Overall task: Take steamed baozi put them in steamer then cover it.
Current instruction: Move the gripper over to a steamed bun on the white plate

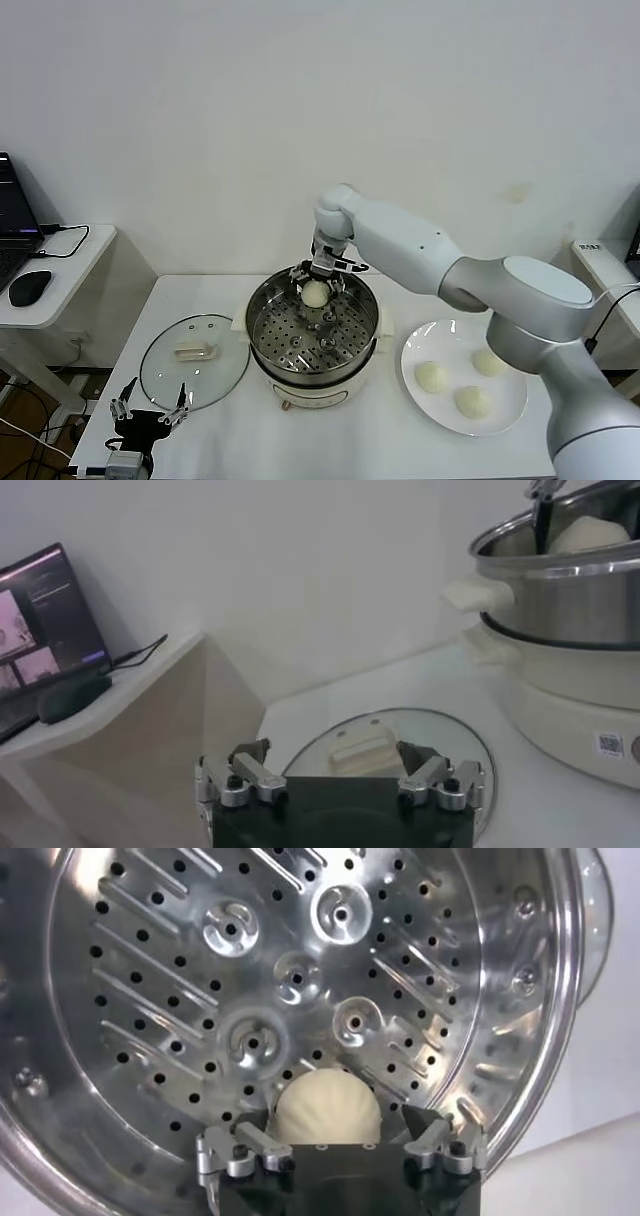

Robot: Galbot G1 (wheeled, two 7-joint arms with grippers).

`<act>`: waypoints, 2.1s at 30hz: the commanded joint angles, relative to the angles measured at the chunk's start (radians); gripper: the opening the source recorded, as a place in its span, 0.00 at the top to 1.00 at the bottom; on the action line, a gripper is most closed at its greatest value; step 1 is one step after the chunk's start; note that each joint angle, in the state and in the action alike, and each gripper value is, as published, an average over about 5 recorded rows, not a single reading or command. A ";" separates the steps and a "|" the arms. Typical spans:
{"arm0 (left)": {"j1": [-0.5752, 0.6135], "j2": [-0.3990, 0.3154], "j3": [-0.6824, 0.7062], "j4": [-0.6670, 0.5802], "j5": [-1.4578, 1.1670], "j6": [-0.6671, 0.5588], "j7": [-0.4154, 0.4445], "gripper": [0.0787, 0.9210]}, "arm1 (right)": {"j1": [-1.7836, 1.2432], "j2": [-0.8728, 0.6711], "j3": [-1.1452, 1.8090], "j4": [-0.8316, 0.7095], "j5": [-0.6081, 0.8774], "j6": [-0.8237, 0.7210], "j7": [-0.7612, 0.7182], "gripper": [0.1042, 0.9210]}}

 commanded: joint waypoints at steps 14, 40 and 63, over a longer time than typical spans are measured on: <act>0.005 0.007 0.009 -0.047 0.001 0.015 0.009 0.12 | 0.226 -0.490 -0.092 0.517 0.665 -0.845 0.006 0.12; 0.053 0.009 0.016 -0.116 -0.003 0.027 0.009 0.12 | -0.134 -0.866 0.072 0.742 0.354 -1.131 -0.084 0.12; 0.017 0.009 0.025 -0.028 0.004 0.025 0.020 0.12 | -0.424 -0.756 0.172 0.619 0.230 -1.113 0.023 0.12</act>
